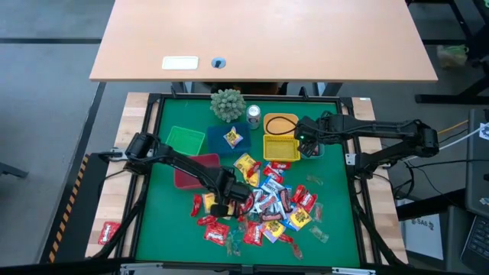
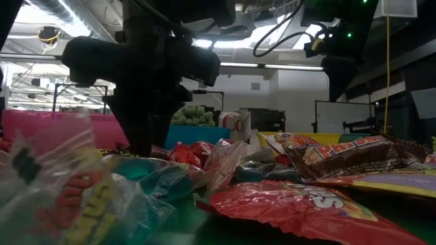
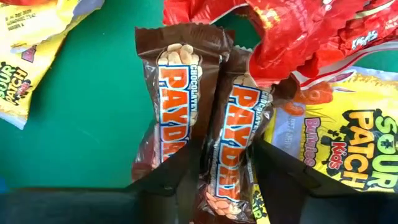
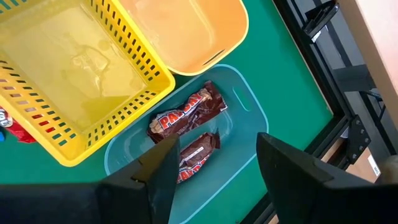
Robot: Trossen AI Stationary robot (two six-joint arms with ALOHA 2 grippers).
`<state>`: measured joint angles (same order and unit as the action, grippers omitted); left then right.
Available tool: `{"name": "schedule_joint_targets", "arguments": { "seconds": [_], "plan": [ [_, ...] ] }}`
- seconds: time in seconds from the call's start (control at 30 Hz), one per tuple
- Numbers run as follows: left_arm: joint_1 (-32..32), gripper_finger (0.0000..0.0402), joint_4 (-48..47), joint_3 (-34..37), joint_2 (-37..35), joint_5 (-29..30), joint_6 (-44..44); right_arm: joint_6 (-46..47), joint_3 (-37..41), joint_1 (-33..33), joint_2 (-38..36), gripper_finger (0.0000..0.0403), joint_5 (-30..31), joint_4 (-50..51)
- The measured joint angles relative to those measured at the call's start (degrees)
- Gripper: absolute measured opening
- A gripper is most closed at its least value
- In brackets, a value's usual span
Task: Sort candy
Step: Put the brown candy into the green bin
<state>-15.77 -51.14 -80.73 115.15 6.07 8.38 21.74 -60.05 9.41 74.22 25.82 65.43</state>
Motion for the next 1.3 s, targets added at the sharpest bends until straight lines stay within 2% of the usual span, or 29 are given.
{"name": "schedule_joint_targets", "arguments": {
  "seconds": [0.4, 0.7, 1.0, 1.3],
  "plan": [
    [0.0, 0.0025, 0.41, 0.0, -0.15, -2.38, 0.06, 0.0, 0.0, 0.0, 0.0, 0.0211, 0.0, 0.0],
    [-0.02, 0.0013, 0.44, -0.59, -1.89, -2.91, 0.23, 0.02, 0.02, 0.0, 0.02, 0.0211, -0.71, -0.02],
    [0.64, 0.0013, -1.92, -8.42, -2.71, -1.56, -1.34, -1.09, 0.02, -0.04, 0.02, 0.0211, -11.97, -3.07],
    [2.25, 0.0013, -3.13, -13.64, -2.82, 11.28, -7.3, -5.84, 0.02, -0.04, 0.02, 0.0211, -27.0, -10.71]
  ]
}}
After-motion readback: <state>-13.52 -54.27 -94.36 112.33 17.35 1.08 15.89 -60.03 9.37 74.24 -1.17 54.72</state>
